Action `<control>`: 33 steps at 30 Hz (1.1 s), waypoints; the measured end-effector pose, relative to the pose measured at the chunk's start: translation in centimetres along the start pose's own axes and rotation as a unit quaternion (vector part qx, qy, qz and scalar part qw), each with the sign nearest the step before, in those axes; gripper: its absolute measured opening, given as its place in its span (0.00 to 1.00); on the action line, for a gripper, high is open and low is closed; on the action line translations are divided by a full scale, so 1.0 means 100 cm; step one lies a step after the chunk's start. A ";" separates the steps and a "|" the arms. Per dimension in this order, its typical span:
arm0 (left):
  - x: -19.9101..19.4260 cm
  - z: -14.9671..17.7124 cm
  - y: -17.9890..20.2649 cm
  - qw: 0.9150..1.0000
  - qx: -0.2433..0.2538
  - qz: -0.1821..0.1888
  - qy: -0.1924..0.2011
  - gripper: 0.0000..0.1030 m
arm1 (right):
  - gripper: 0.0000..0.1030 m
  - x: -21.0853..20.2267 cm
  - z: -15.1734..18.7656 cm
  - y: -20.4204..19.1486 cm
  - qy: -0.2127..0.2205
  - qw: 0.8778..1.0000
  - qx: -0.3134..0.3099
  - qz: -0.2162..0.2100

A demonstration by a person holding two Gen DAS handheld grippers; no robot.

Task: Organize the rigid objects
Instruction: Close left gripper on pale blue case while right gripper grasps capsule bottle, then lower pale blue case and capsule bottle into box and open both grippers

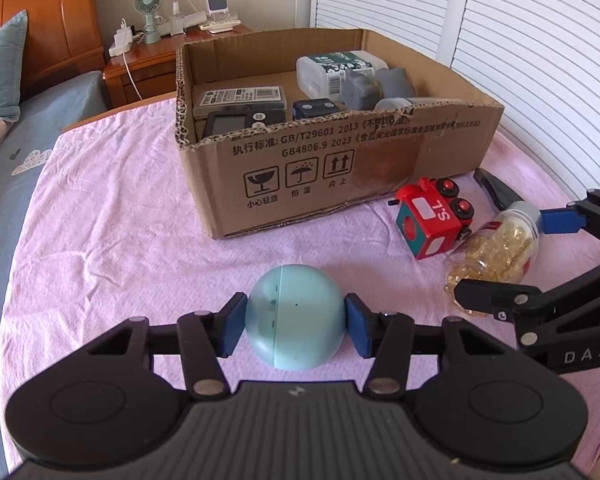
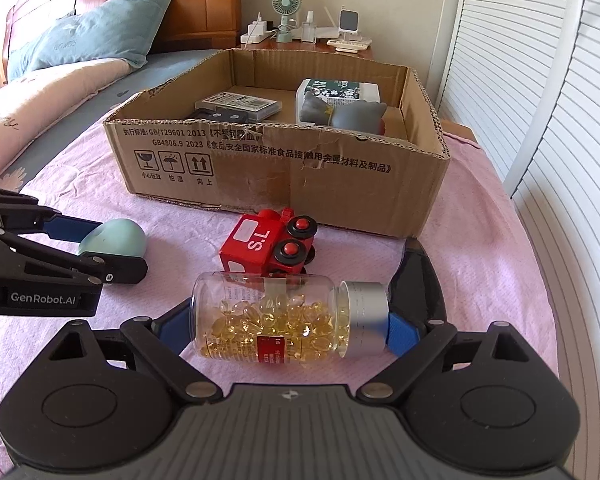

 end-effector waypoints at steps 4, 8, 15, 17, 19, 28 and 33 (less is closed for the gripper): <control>-0.002 -0.002 -0.002 1.000 0.005 0.019 -0.020 0.50 | 0.93 -0.004 -0.001 0.002 -0.002 1.000 -0.010 -0.011; -0.008 -0.005 0.002 0.999 0.028 0.019 -0.028 0.50 | 0.93 -0.012 -0.003 0.006 0.001 1.000 -0.023 -0.018; -0.028 -0.015 0.006 0.998 0.052 0.031 -0.035 0.50 | 0.93 -0.031 -0.015 0.016 0.015 0.999 -0.034 -0.036; -0.034 -0.022 0.007 0.997 0.062 0.031 -0.033 0.50 | 0.93 -0.038 -0.022 0.019 0.022 0.998 -0.035 -0.044; -0.040 -0.029 0.008 0.997 0.068 0.031 -0.028 0.50 | 0.93 -0.043 -0.030 0.021 0.032 0.998 -0.037 -0.050; -0.056 -0.076 -0.003 0.997 0.074 0.021 0.000 0.50 | 0.93 -0.045 -0.088 0.024 0.079 0.993 -0.055 -0.070; -0.050 -0.111 -0.022 0.997 0.073 -0.006 0.018 0.50 | 0.93 -0.025 -0.127 0.018 0.083 0.991 -0.055 -0.089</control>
Point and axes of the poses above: each gripper's, at about its wrist camera, not at the fingertips, and x roughly the way its jaws point, y to its right, z to its underside, the point moved 2 cm from there along x, roughly the way its jaws point, and after that the axes turned 13 degrees about z, right-handed, at the moved point
